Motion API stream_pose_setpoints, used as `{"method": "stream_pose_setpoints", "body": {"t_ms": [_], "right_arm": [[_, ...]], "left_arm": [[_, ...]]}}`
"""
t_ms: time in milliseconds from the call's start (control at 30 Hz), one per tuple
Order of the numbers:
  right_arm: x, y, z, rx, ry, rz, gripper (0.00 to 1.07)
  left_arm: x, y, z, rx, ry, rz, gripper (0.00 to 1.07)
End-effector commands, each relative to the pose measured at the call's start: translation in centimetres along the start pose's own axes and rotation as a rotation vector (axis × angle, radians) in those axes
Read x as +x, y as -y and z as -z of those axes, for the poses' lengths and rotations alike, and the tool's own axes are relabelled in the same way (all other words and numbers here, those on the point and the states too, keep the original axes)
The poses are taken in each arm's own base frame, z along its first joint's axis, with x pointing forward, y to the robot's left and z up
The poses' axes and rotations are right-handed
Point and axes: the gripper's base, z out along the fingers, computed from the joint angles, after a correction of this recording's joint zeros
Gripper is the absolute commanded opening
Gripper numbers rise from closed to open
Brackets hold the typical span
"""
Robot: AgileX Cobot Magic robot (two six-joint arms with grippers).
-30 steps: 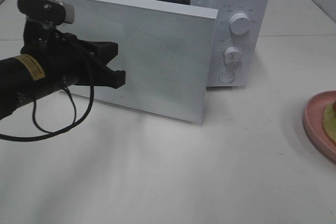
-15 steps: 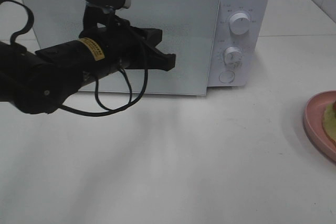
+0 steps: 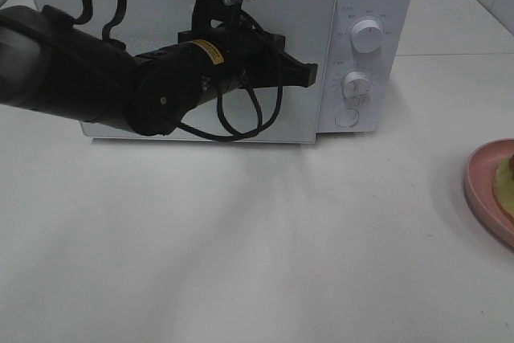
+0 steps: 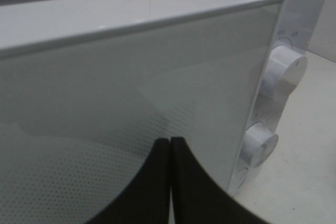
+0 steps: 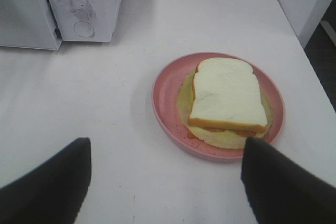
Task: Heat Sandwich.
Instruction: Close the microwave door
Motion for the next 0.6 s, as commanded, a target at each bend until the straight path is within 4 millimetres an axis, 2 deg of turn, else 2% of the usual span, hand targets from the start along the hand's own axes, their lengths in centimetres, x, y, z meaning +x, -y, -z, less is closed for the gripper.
{"method": "stream_pose_setpoints", "body": {"t_ms": [33, 300, 600], "right_arm": [[0.3, 0.0, 0.2, 0.008, 0.023, 0.004, 0.76], [0.3, 0.0, 0.2, 0.008, 0.023, 0.004, 0.76], [0.3, 0.0, 0.2, 0.008, 0.023, 0.004, 0.76]], "left_arm": [[-0.4, 0.3, -0.7, 0.001, 0.012, 0.005, 0.0], [-0.5, 0.5, -2.2, -0.002, 0.017, -0.008, 0.0], [-1.6, -1.1, -4.6, -0.068, 0.015, 0.014, 0.0]]}}
